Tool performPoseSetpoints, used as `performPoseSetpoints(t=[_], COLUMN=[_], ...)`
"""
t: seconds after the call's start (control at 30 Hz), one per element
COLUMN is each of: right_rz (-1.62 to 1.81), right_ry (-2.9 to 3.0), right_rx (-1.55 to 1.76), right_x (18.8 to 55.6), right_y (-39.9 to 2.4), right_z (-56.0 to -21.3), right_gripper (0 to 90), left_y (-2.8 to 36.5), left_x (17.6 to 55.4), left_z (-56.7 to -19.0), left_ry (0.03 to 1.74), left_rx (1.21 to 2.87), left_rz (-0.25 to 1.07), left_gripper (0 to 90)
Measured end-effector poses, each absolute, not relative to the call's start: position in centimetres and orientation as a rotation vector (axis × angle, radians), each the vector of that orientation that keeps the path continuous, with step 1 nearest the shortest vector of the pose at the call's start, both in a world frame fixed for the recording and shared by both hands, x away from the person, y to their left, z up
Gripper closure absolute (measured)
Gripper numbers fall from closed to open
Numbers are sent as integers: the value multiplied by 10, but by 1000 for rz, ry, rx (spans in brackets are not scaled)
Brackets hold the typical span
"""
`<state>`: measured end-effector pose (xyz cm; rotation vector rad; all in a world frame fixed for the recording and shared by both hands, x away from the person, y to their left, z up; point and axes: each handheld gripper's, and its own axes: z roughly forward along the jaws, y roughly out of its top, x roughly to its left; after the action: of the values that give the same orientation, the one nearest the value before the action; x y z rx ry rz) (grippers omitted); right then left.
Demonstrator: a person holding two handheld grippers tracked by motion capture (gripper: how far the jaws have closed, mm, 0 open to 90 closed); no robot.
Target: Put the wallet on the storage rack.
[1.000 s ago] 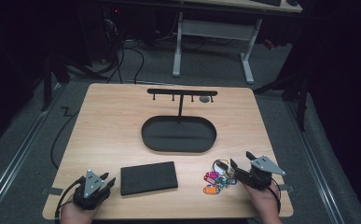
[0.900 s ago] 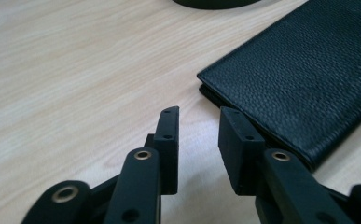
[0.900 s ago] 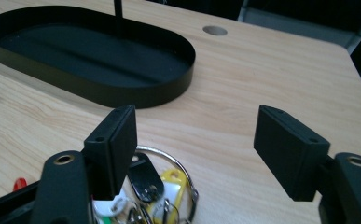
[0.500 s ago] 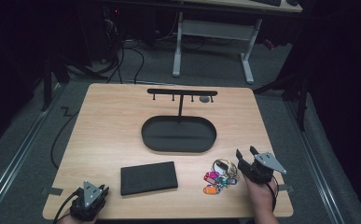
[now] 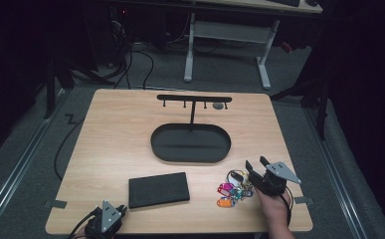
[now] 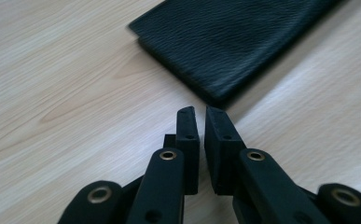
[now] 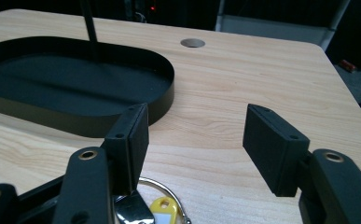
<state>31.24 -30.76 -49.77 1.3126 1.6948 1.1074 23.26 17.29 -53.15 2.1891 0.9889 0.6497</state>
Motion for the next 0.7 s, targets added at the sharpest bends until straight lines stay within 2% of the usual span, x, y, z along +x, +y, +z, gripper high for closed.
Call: performPoseSetpoints(t=[0.53, 0.7], right_rz=[1132, 1134], right_ry=[1750, 1747], right_rx=[1291, 1290], right_x=[308, 308], right_y=[-311, -312], right_z=[-499, -499], right_gripper=[402, 402], left_y=[124, 110], left_x=[221, 221], left_z=[-528, -529], left_ry=[754, 689], left_rx=[2290, 2299], left_rz=[614, 579], left_gripper=[815, 838])
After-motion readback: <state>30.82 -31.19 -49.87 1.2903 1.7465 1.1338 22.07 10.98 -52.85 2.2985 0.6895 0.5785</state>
